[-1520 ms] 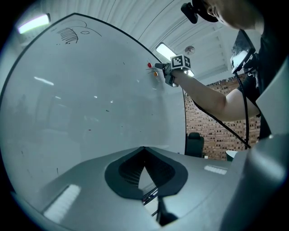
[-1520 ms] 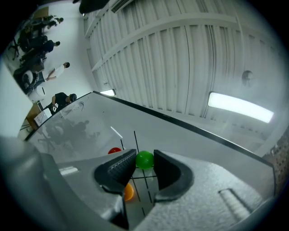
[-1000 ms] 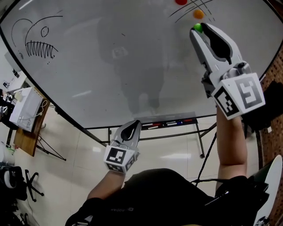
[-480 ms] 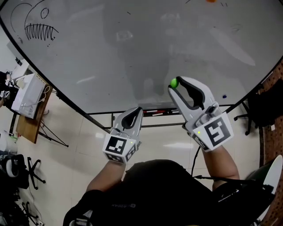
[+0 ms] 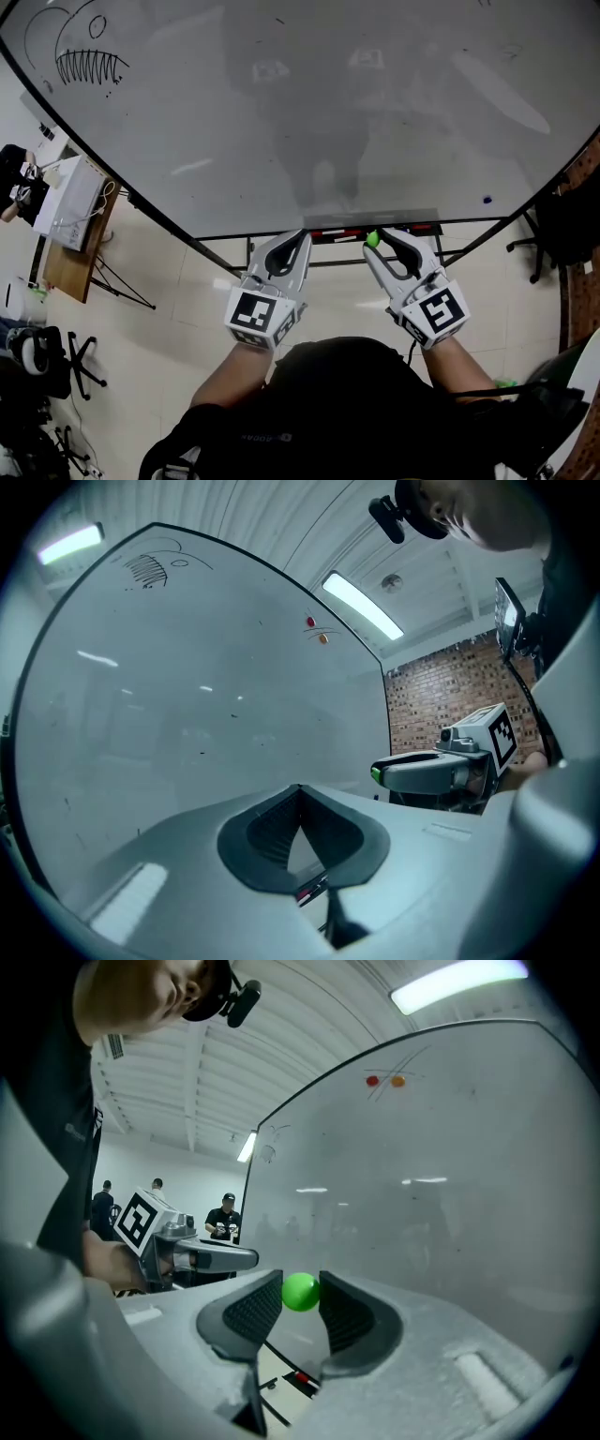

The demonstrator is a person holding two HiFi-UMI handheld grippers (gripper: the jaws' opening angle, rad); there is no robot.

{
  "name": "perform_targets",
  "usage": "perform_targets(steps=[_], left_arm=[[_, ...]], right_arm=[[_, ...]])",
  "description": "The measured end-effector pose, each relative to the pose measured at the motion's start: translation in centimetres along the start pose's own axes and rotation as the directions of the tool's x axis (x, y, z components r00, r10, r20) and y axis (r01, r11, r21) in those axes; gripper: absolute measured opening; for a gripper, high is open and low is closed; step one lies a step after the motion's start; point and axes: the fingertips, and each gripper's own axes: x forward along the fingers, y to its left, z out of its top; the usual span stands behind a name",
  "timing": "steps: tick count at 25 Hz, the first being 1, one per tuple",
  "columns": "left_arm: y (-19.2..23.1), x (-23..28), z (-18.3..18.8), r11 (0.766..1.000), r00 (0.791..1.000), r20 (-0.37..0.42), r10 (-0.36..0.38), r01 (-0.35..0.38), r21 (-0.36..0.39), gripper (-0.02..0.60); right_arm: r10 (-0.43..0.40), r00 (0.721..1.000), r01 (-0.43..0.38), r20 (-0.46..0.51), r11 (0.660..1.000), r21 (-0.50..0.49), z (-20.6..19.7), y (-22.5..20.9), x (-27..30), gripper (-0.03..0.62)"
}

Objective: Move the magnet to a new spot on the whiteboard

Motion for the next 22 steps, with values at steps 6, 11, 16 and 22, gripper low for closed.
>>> perform_targets(steps=[6, 11, 16, 22], left_arm=[[0.1, -0.3, 0.4, 1.0, 1.0, 0.0, -0.007, 0.007, 0.004, 0.017], [0.1, -0.2, -0.5, 1.0, 1.0, -0.009, -0.016, 0.016, 0.005, 0.017], [-0.3, -0.1, -0.8, 0.999, 0.999, -0.02, -0.038, 0.039, 0.009, 0.015], [0.4, -0.2, -0.2, 1.0, 1.0, 0.003, -0.02, 0.02, -0.003, 0.017]], right_arm=[[-0.005, 0.999, 0.006, -0.047, 1.0, 0.02, -2.2, 0.4, -0.5, 0.109], [-0.005, 0.999, 0.005, -0.048, 1.0, 0.004, -2.1, 0.4, -0.3, 0.109], [-0.007, 0.999, 0.008, -0.053, 1.0, 0.007, -2.3, 0.4, -0.2, 0.109], [-0.019, 0.998, 0.02, -0.063, 1.0, 0.018, -2.7, 0.2, 0.1, 0.109]])
